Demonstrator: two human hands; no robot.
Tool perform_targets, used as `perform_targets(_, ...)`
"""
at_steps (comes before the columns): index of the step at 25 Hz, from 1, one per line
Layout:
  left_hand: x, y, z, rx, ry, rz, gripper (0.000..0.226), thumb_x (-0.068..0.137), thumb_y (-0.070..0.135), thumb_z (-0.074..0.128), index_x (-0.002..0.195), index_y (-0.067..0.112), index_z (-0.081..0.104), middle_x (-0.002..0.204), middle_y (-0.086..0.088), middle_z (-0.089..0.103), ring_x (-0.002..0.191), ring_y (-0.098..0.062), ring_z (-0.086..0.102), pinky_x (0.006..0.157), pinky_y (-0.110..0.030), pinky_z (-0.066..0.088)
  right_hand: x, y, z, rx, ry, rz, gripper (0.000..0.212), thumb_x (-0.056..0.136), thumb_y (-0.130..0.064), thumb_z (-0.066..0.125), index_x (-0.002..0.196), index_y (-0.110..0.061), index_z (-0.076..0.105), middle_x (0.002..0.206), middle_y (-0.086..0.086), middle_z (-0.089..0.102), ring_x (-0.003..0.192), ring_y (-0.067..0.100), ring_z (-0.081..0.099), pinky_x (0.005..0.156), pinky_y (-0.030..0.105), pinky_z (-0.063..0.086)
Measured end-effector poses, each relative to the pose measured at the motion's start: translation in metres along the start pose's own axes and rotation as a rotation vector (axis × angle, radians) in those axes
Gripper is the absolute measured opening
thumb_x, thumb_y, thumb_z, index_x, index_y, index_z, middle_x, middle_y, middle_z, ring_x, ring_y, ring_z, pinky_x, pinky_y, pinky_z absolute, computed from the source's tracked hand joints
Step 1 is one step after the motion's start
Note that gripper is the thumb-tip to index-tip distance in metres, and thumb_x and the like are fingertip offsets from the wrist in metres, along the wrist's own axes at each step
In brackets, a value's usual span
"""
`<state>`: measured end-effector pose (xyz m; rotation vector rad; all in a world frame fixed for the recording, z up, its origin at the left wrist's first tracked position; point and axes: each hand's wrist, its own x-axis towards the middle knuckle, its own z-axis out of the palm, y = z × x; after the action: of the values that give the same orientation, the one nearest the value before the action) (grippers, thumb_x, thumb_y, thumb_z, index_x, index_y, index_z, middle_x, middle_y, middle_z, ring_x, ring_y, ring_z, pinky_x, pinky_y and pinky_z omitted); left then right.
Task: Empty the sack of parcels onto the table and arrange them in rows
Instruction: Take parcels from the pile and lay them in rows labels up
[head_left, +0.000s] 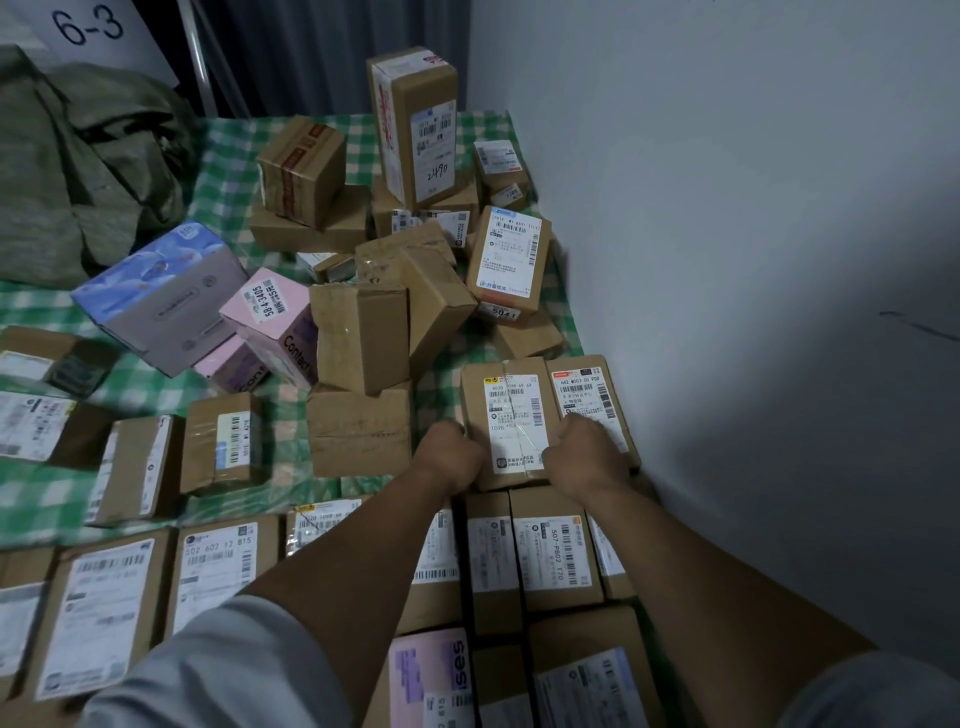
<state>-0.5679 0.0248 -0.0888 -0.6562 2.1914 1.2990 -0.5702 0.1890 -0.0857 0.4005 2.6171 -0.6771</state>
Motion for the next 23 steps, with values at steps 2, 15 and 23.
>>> perform_targets(2,-0.004,0.003,-0.002,0.002,0.011,0.014,0.032,0.097,0.013,0.059,0.126,-0.002,0.057,0.104,-0.015,0.061,0.095,-0.03,0.062,0.078,-0.034,0.053,-0.002,0.002,-0.005,-0.023,-0.004,0.003,0.016,0.089,-0.002,0.055,0.103,-0.008,0.06,0.106,0.008,0.064,0.092,0.027,0.062,0.067,0.028,0.044)
perform_targets(15,-0.057,-0.014,-0.024,-0.089,0.019,0.076,0.015,0.089,-0.001,0.057,0.082,0.012,0.058,0.077,-0.008,0.059,0.074,-0.029,0.06,0.064,-0.034,0.048,-0.061,-0.005,-0.007,0.062,-0.12,0.023,0.008,0.087,-0.012,0.056,0.087,-0.01,0.063,0.082,0.007,0.068,0.079,0.027,0.066,0.061,0.028,0.047)
perform_targets(23,-0.106,-0.058,-0.058,-0.142,0.012,0.106,0.007,0.09,0.007,0.064,0.095,0.007,0.059,0.091,-0.013,0.062,0.076,-0.022,0.054,0.065,-0.03,0.042,-0.128,-0.024,0.003,0.069,-0.11,0.0,0.026,0.086,-0.006,0.056,0.065,-0.014,0.043,0.061,0.005,0.048,0.057,0.023,0.047,0.055,0.029,0.037)
